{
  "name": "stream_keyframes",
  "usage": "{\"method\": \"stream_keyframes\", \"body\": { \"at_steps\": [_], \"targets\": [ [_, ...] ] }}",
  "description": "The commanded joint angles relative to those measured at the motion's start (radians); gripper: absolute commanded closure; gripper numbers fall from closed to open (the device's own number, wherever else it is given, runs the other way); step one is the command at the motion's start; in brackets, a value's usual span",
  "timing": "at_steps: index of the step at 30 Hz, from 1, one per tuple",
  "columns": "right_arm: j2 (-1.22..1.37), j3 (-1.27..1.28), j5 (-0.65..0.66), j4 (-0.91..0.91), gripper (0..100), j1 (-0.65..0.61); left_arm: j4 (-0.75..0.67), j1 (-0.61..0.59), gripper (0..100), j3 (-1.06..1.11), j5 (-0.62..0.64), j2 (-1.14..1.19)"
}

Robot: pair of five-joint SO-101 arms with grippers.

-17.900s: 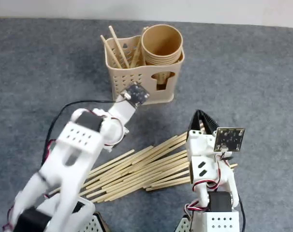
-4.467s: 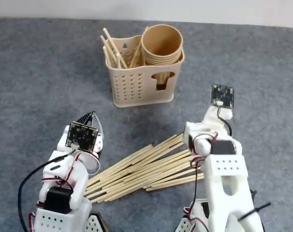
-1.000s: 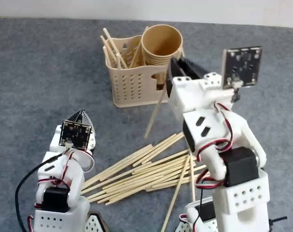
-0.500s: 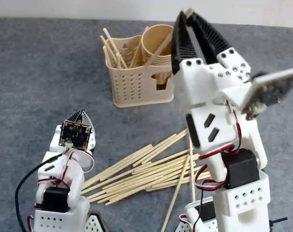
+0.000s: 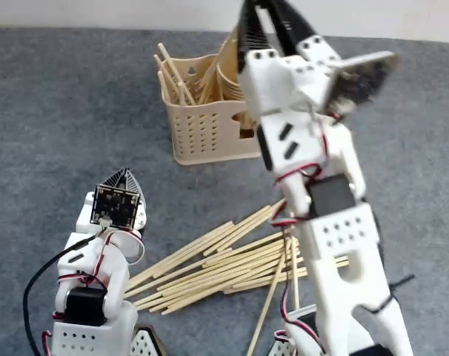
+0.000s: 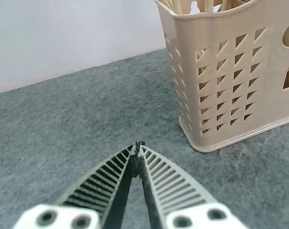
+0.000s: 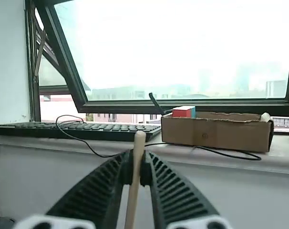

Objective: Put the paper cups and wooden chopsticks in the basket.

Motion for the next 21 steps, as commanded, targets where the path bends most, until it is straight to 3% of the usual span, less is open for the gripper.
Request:
{"method": "stream_keyframes", "body": {
  "at_steps": [1, 10, 21],
  "targets": [
    [0.042, -0.053, 0.014, -0.062, 99.2, -0.024, -0.021, -0.001, 99, -0.016, -0.002, -0.007],
    [0.162, -0.021, 0.233, -0.077, 99.2, -0.136, -0.021, -0.001, 99, -0.016, -0.002, -0.007],
    [0.174, 0.091, 0.278, -0.077, 95.0, -0.182, -0.021, -0.001, 99, -0.015, -0.002, -0.007]
  ]
}}
